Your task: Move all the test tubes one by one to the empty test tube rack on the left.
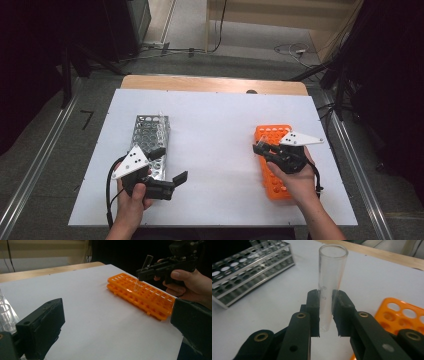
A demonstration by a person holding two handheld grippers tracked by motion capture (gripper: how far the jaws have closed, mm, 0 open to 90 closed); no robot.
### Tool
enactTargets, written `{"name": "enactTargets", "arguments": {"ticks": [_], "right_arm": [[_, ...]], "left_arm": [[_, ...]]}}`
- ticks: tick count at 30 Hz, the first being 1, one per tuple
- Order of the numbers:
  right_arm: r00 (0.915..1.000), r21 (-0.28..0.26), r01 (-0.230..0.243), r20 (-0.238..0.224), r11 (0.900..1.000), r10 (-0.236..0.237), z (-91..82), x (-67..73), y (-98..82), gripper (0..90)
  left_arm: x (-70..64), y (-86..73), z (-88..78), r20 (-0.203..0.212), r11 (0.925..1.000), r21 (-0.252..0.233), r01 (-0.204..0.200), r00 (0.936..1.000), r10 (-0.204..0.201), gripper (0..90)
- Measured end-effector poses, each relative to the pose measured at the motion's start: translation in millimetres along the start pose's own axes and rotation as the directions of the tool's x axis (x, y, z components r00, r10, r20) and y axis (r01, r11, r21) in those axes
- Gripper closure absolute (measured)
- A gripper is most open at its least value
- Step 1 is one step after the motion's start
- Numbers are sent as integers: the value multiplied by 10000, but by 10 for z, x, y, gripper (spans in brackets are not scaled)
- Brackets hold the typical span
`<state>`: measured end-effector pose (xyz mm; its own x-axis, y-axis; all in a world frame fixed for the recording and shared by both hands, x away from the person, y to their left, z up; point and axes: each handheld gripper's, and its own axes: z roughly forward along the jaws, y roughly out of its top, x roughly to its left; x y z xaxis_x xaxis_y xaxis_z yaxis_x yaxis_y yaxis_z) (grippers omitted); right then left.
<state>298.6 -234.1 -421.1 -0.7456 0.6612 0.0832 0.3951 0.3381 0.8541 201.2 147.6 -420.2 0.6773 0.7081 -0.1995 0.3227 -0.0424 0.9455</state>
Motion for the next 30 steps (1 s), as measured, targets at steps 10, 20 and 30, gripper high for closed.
{"name": "enactTargets", "arguments": {"ticks": [10,20,30], "right_arm": [[9904,422,659,-1243,9969,-602,107,409,-72,735],[9691,688,1356,-2165,9884,-1179,283,766,-84,735],[9505,685,1817,-2680,9810,-1573,330,990,-53,735]], "left_arm": [[-97,5,138,526,9996,291,11,9986,-26,30],[-195,5,241,647,9978,632,-222,9977,181,154],[-347,-1,359,1265,9951,765,-634,9905,534,378]]}}
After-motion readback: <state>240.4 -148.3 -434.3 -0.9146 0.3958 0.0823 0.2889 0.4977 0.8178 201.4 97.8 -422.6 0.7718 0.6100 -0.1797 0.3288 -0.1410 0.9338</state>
